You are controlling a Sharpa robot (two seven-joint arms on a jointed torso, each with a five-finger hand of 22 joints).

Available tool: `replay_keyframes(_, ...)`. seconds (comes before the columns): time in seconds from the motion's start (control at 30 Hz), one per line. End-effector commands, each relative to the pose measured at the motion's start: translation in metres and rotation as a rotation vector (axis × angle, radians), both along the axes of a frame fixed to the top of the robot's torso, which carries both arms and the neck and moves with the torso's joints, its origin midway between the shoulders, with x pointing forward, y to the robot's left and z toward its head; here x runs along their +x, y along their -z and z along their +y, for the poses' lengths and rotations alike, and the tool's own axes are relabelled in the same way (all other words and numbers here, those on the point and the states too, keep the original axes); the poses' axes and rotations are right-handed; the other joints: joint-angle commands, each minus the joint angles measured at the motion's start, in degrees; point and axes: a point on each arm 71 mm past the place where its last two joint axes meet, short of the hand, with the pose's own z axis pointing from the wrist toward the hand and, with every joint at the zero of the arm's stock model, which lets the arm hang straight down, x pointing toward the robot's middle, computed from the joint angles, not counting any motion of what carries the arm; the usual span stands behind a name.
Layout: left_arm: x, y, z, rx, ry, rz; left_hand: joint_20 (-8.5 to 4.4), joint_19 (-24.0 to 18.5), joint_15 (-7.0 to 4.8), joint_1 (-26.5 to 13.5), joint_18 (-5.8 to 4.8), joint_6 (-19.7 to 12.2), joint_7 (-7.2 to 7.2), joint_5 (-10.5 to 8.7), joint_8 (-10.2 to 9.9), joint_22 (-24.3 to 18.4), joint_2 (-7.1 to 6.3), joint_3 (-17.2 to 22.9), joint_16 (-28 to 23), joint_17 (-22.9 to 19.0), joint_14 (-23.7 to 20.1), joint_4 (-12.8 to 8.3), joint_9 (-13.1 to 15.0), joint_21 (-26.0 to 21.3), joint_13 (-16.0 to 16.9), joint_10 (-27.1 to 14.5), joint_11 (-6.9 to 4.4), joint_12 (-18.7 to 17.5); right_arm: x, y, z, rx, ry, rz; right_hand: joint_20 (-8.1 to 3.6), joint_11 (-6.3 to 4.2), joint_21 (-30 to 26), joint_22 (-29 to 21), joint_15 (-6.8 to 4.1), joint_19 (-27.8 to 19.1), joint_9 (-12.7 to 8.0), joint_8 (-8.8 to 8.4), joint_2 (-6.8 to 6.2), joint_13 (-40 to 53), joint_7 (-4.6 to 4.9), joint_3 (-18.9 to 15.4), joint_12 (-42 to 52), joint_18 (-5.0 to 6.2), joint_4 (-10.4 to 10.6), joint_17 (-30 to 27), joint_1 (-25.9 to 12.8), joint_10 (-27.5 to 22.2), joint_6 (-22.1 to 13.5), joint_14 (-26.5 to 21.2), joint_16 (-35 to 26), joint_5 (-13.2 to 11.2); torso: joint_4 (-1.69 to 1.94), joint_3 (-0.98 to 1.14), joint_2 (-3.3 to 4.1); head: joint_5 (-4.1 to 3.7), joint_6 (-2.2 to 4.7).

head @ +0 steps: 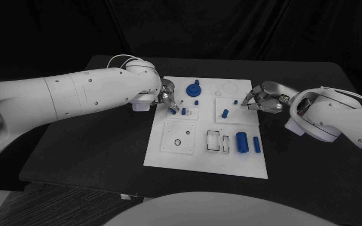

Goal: Assemble the parts on the task board

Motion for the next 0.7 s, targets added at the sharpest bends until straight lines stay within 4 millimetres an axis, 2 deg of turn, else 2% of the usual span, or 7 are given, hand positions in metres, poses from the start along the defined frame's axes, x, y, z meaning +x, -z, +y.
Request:
replay_keyframes(0.03, -0.0021, 0.0029, -0.0015, -0.001, 0.015, 0.016, -0.02, -0.6, 0.12, 0.3, 2.83, -1.7, -0.80, -1.11, -1.1, 10.8, 0.84, -1.5, 0.8, 15.2, 6.2, 0.1, -0.5, -0.6, 15.3, 6.2, 0.33, 0.6, -0.0007, 0.0010, -0.0005, -0.001, 0.007, 0.000, 0.01, 0.04, -1.4, 9.6, -0.06, -0.5, 0.1, 0.92, 1.25, 13.5, 0.11, 0.6, -0.4, 1.64, -0.3, 11.8, 2.6, 6.2, -0.1, 4.8, -1.2, 1.2, 0.00, 0.00, 0.03, 0.02, -0.01)
replay_keyframes(0.2, -0.0025, 0.0039, -0.0009, 0.003, 0.015, 0.021, 0.02, -0.7, 0.16, 0.0, 2.85, -1.7, -0.74, -1.33, -1.2, 10.8, 0.87, -2.3, 0.8, 15.2, 6.2, 0.4, -0.6, -0.7, 15.3, 6.2, 0.38, 0.6, -0.0008, 0.0014, -0.0005, -0.002, 0.006, 0.002, 0.01, 0.04, -1.4, 9.6, -0.06, -0.5, 0.1, 0.92, 1.25, 13.5, 0.11, 0.6, -0.4, 1.64, -0.3, 11.8, 2.6, 6.2, -0.1, 4.8, -1.2, 1.2, 0.00, 0.01, 0.00, 0.07, -0.01)
replay_keyframes(0.7, -0.0042, 0.0067, -0.0001, 0.012, 0.018, 0.035, 0.20, -0.9, 0.34, -0.4, 2.91, -1.5, -0.55, -4.21, -1.8, 10.7, 1.60, -5.4, 0.8, 15.2, 6.2, 1.8, -1.1, -0.9, 15.3, 6.2, 0.57, 0.6, -0.0008, 0.0025, -0.0007, -0.006, 0.007, 0.009, 0.01, 0.04, -1.6, 9.6, -0.06, -0.5, 0.1, 0.92, 1.26, 13.5, 0.10, 0.7, -0.4, 1.67, -0.3, 11.7, 2.7, 6.2, -0.1, 4.8, -1.2, 1.4, 0.01, 0.00, 0.00, 0.17, -0.01)
